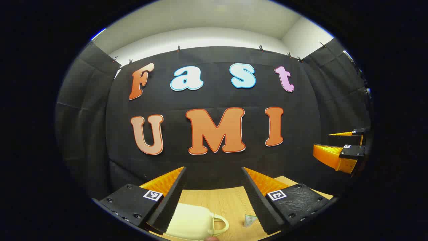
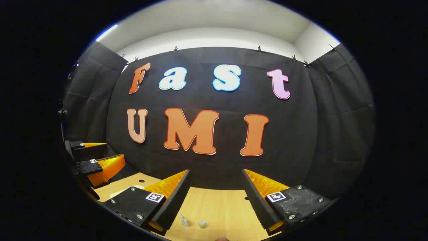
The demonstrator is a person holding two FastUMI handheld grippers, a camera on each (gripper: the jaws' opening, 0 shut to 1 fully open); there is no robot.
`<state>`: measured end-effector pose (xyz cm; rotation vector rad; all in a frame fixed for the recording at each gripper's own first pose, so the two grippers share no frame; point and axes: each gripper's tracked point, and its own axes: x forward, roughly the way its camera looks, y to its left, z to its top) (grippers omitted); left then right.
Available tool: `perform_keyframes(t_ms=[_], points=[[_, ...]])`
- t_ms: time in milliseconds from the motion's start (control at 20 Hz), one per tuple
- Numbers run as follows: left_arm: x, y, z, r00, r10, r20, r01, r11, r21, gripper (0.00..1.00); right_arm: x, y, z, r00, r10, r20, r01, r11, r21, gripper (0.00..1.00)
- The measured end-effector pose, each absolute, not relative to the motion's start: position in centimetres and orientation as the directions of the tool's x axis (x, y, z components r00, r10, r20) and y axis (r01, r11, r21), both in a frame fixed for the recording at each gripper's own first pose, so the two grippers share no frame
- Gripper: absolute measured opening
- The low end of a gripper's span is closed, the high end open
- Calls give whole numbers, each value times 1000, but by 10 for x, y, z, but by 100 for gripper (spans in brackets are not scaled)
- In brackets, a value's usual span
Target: First open the suitcase, pack the skin care products into it, and then close the suitcase.
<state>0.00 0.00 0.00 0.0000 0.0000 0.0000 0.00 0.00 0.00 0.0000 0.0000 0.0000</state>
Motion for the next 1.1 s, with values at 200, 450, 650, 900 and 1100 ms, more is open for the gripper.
perform_keyframes(t_ms=[200,450,650,900,1100], points=[[3,-1,-23,998,-32,-46,31,999,-29,97,-12,1,-12,999,-38,-13,37,999,-40,95],[-3,-24,-43,997,-58,-50,58,998,9,99,-21,-2,-34,999,-21,-30,19,998,-64,95],[-3,-42,-53,999,-36,-33,36,999,17,97,-23,4,-43,999,52,-8,-53,996,-69,95],[8,-58,-66,998,-30,-52,30,1000,9,99,-16,3,-52,992,128,8,-127,990,-63,95],[10,-66,-69,999,-22,-39,23,999,34,99,-11,-10,-64,993,117,-12,-117,991,-60,95]])
